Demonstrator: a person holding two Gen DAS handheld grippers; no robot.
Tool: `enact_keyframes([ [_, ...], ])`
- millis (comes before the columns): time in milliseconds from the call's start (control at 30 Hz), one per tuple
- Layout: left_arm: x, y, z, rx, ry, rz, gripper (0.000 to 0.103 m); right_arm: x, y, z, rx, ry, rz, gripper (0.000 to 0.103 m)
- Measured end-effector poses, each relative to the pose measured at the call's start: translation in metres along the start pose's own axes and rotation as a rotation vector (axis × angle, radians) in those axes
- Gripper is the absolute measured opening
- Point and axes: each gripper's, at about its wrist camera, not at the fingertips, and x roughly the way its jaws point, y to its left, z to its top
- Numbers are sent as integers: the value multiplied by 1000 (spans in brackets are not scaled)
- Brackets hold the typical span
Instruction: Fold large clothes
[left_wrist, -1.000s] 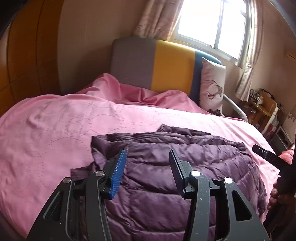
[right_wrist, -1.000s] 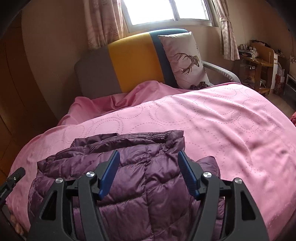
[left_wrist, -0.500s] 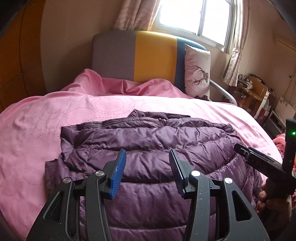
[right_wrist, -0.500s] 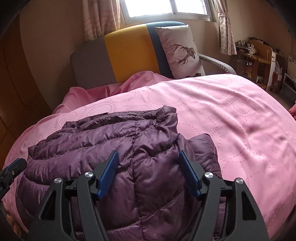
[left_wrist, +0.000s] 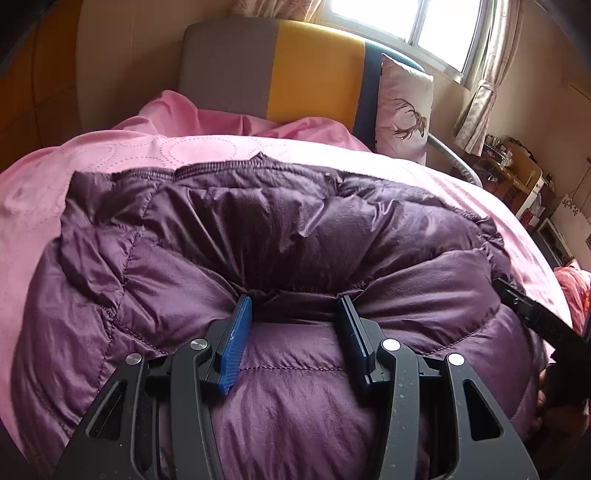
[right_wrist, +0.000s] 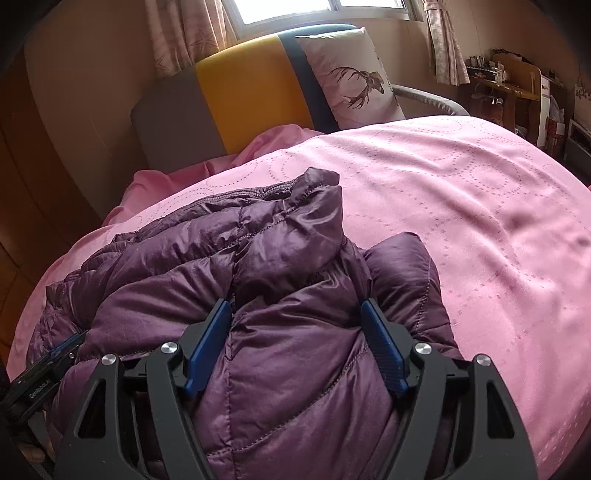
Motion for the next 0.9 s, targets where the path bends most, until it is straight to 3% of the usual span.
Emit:
enact_keyframes([
  [267, 21, -4, -12, 33, -4, 41, 47, 3, 1, -4, 4, 13, 2, 72],
  [467, -1, -4, -5, 19, -12, 51, 47, -42, -16, 2, 87, -33, 34, 84],
  [567, -26, -11, -8, -2, -63, 39, 59, -66, -31, -5, 119, -62, 27, 89],
  [767, -36, -36, -25, 73, -76, 60, 59, -70, -65, -32, 227, 19, 49, 90],
  [900, -23, -37, -35, 116, -59, 82, 59, -67, -71, -47, 276, 62, 140, 91],
])
